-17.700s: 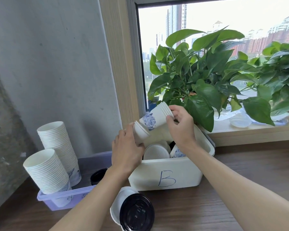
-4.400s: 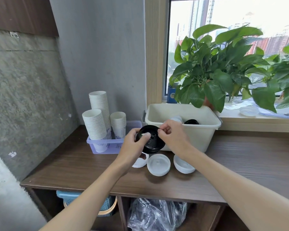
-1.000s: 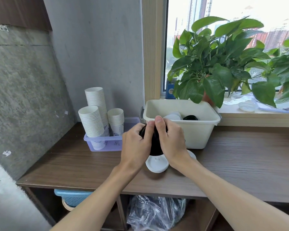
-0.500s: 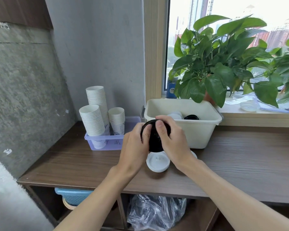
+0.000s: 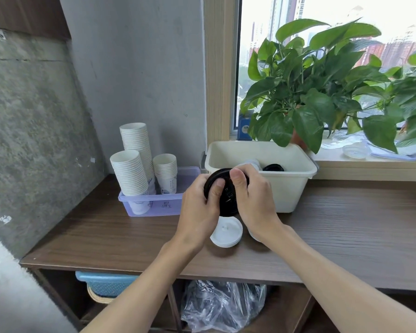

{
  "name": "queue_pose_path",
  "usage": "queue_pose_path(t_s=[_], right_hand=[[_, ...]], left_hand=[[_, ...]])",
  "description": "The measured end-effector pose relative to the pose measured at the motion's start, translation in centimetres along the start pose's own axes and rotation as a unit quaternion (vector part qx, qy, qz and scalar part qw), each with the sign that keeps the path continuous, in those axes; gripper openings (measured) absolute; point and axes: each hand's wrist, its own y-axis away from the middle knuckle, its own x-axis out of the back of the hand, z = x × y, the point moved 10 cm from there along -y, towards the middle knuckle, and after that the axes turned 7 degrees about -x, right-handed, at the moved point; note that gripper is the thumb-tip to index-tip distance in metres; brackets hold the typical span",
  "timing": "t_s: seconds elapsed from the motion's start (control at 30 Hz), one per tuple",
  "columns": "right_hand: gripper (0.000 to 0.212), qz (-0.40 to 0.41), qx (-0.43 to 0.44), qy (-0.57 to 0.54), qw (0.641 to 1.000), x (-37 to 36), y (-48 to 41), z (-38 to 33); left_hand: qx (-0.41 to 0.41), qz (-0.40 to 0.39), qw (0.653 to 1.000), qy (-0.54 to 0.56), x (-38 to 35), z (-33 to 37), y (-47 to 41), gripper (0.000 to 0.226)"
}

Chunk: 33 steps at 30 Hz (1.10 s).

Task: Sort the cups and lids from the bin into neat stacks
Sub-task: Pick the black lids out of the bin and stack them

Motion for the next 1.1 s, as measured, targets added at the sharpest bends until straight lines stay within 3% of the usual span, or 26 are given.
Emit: queue_pose_path(t_s=[0.1,0.23,0.33,0.47,0.63,0.73,0.87,0.97,1.1], right_hand=[[0.032,0.024,-0.002,-0.008,1.000,0.5,0.0,0.0],[0.043,0.035,0.000,-0.004,0.999,0.9,-0.1,0.4],[0.044,-0.010,0.017,0.010,1.000,0.4,-0.2,0.9],[0.051,-0.087,0.093,0.042,0.991,-0.2,-0.1,-0.2],[0.037,-0.041,0.106,0.024,0.993,0.6,-1.9,-0.8],[0.028,-0.069,0.059,-0.005,0.996,0.2,-4.0,1.1],[0.039,-0.075,0.085,0.000,0.994,0.4,-9.1,1.9],[0.028,-0.040,0.081,0.025,0.996,1.4,-12.9,3.3],[0.032,0.052,0.019,0.040,0.998,3.8,-15.4,6.3]], left_hand=[[-0.017,0.009,1.000,-0.014,-0.2,0.7,-0.2,0.014],[-0.035,-0.011,0.999,-0.020,-0.7,1.1,-0.5,0.014],[-0.041,-0.070,0.996,-0.045,-1.0,0.7,-1.2,0.006],[-0.102,-0.138,0.981,-0.087,-1.0,1.5,-2.2,0.020],[-0.004,-0.084,0.996,0.033,-1.5,-0.3,-2.6,0.017],[-0.008,-0.081,0.997,-0.017,-2.6,-1.3,-4.1,0.015],[-0.059,-0.110,0.990,-0.063,-5.2,-2.0,-9.3,0.010],[-0.044,-0.117,0.991,-0.050,-7.6,-2.6,-12.6,0.018],[0.031,-0.142,0.988,0.051,-11.0,-4.1,-13.9,0.014]])
